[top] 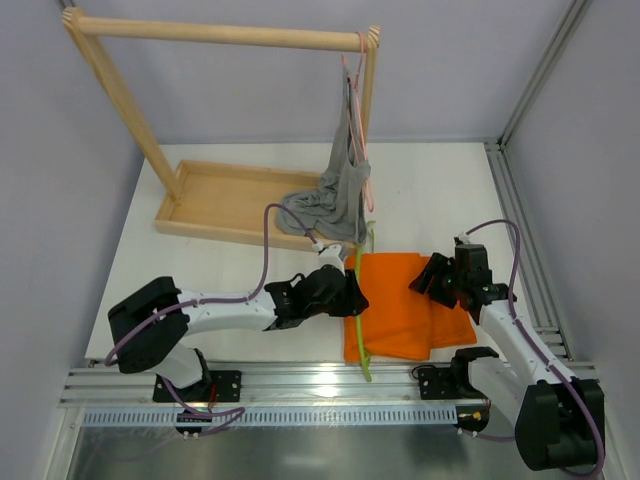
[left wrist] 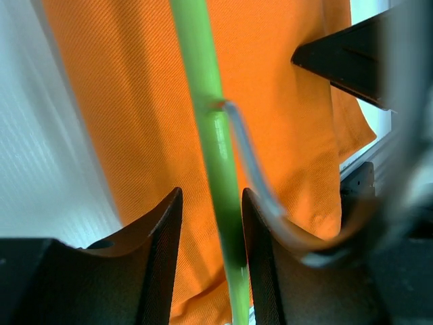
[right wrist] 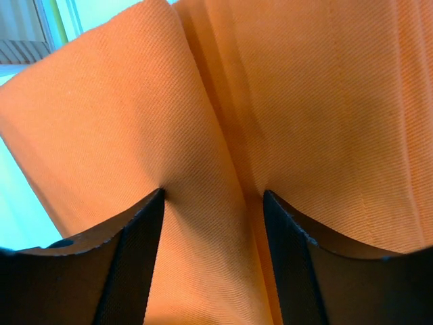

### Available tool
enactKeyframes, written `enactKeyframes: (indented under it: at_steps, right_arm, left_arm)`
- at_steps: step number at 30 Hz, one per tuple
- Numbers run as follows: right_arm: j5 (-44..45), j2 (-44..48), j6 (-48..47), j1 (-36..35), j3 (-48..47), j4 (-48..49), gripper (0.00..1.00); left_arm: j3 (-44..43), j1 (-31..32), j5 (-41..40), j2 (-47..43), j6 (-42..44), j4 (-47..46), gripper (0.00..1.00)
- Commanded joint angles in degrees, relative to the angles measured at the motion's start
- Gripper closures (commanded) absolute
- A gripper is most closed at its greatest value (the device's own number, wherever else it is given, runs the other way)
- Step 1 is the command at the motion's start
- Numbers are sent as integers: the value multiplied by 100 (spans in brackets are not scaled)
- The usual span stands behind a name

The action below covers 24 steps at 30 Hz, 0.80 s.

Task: Place the trousers on the hanger
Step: Place trousers on hanger

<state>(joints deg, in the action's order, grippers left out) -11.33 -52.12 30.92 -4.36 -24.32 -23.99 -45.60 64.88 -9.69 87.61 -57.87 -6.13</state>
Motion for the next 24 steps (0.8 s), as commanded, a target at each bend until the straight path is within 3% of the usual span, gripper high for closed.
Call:
enactKeyframes:
  at_steps: [1, 3, 4, 7, 9, 10, 14, 17, 24]
  right_arm:
    - [-141, 0, 20, 23, 41, 404, 39]
    - [-167, -9, -7, 23, 24, 439, 50]
    - [-159, -9, -24, 23, -64, 413, 67]
    - [251, 87, -33, 23, -431, 89, 96]
    - [691, 184, -16, 23, -661, -359, 96]
    - [1338, 158, -7, 32, -906, -526, 96]
    - [2081, -254, -86, 40, -1400, -1212, 96]
    - [2223, -387, -25, 49, -1585, -1406, 96]
    - [1583, 429, -15, 58, -1681, -1293, 96]
  left_arm:
    - [-62, 33, -58, -139, 118, 6, 60]
    - [-133, 33, -103, -52, 74, 103, 70]
    - [-150, 33, -103, -25, 48, 129, 86]
    - [-229, 33, -112, 80, -119, 313, 100]
    - [-238, 33, -103, 124, -233, 376, 100]
    - [-221, 33, -146, 124, -269, 454, 100]
    - [-186, 33, -410, 116, -532, 797, 100]
    - [-195, 33, -612, 124, -717, 1104, 100]
    - [-221, 33, -999, 80, -884, 1553, 100]
